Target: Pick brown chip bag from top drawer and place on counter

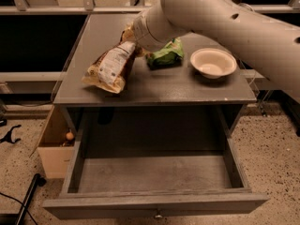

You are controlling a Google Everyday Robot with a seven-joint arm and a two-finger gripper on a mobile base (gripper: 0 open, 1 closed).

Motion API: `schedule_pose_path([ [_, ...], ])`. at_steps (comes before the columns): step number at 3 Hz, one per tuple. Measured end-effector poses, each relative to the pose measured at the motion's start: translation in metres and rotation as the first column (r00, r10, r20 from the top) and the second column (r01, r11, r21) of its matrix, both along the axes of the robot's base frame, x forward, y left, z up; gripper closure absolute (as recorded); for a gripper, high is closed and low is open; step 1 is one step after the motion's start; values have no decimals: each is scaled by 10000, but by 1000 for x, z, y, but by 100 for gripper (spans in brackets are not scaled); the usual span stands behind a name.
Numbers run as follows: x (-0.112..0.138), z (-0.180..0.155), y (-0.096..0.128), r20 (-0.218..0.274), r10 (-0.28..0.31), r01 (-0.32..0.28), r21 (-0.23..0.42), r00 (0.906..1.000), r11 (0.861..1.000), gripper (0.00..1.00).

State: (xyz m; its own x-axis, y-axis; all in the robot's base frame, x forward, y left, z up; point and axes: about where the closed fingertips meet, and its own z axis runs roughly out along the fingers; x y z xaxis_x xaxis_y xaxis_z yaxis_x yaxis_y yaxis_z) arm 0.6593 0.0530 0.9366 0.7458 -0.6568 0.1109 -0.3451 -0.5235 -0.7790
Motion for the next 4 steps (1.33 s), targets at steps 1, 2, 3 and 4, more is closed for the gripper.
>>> schedule_pose_path([
  [1, 17, -28, 14, -475, 111, -75, 751, 9988, 9972, 100],
  [2, 23, -46, 21, -847, 178, -79, 1152, 9962, 9933, 100],
  [3, 23, -47, 21, -862, 182, -81, 1155, 9961, 9933, 73],
  [4, 23, -47, 21, -863, 182, -82, 1155, 9961, 9933, 50],
])
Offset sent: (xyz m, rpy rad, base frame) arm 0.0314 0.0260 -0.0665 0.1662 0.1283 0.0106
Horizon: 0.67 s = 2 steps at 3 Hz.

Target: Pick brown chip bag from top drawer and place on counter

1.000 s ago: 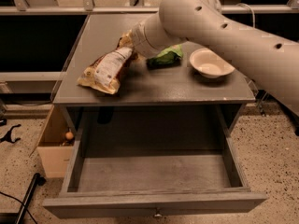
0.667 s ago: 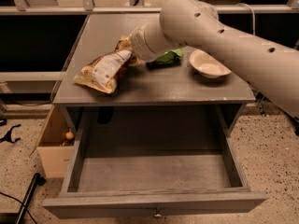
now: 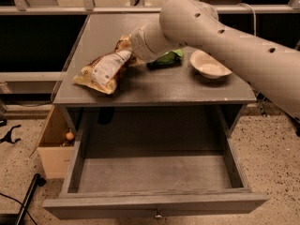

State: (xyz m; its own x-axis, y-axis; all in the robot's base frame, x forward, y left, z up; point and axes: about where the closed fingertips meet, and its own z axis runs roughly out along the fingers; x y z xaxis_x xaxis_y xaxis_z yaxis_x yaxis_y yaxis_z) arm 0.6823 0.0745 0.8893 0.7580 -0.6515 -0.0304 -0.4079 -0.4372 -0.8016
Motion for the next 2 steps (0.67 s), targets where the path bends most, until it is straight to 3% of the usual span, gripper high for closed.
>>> schedule_pose_path([
  [2, 0, 0, 0, 0, 1, -1, 0, 10000, 10000, 4],
])
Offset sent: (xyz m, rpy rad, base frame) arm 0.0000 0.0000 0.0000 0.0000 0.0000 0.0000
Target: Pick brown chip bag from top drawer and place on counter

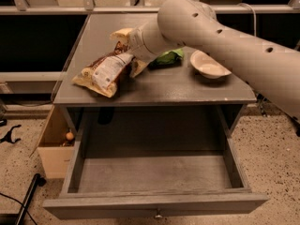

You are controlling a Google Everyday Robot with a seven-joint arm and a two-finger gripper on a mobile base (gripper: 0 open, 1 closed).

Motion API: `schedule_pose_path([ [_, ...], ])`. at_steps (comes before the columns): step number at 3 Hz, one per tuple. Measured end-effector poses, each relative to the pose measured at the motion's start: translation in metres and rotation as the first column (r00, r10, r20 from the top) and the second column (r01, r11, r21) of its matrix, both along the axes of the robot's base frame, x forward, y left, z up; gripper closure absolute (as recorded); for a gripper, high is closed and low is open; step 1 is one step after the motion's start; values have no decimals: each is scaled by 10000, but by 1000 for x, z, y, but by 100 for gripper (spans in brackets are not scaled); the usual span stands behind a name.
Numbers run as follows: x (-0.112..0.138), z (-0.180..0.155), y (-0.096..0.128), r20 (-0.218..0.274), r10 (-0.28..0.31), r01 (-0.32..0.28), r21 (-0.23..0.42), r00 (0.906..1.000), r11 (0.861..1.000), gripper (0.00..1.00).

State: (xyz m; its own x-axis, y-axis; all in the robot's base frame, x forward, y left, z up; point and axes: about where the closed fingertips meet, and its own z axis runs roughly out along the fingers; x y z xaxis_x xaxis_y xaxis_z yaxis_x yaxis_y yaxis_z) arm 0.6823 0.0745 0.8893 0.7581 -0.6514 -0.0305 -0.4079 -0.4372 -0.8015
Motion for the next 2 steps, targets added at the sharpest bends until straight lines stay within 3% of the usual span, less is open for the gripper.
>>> schedule_pose_path([
  [2, 0, 0, 0, 0, 1, -1, 0, 10000, 10000, 0],
])
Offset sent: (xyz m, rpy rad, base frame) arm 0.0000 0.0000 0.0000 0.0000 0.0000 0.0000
